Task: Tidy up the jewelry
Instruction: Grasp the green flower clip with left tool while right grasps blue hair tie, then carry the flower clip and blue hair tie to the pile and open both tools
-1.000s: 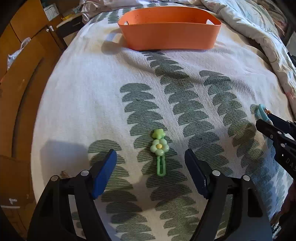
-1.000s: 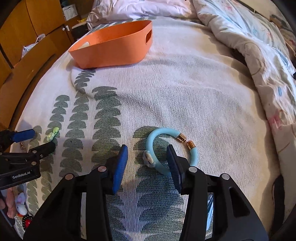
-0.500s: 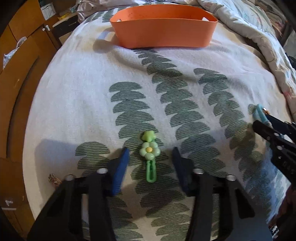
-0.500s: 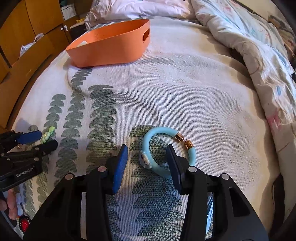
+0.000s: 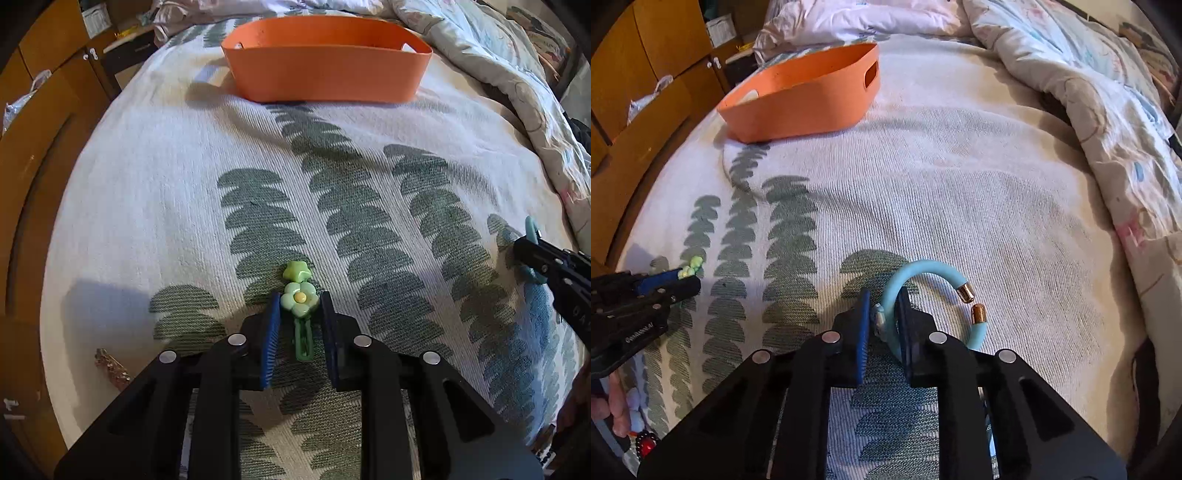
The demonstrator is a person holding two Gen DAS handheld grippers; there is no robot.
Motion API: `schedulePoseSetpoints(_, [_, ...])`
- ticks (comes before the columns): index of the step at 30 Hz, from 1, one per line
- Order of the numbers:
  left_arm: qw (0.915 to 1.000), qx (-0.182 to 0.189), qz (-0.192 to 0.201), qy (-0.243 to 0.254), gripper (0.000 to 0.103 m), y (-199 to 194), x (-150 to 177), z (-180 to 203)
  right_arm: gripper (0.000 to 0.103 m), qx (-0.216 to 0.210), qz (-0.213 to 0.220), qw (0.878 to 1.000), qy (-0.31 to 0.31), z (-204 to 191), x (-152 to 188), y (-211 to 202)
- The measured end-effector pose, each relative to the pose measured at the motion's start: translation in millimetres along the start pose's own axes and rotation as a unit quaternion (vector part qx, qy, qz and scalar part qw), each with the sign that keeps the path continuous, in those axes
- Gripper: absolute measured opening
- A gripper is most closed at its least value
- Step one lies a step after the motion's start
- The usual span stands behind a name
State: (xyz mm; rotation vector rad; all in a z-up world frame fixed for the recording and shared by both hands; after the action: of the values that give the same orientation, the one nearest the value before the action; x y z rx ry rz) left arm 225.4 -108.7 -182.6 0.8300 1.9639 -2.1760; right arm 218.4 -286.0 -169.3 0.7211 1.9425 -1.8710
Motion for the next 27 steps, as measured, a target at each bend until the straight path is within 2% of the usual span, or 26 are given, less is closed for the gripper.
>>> schedulePoseSetpoints(15, [0.9983, -0.002, 0.057, -0.007, 0.022, -53, -19, -8, 0.015, -0.035, 0.054, 0.998, 0.024, 0, -23, -60])
schedulePoseSetpoints(27, [0.9954, -0.023, 0.092, 0.005, 0.022, -109, 4, -2, 0.015, -0.045, 0.093, 0.995, 0.018, -12, -6, -144])
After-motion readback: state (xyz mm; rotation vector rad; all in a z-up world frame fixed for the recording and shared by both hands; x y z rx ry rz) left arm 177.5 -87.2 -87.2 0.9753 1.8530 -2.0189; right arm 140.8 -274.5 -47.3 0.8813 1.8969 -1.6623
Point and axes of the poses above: each gripper's, at about its wrist camera, not at the fingertips, and y roughly the way its jaws point, z to its right, x to its underside, the point moved 9 cm from there along y, roughly the way its jaws point, and after that the axes turned 4 degrees about z, right-handed, at the moved point
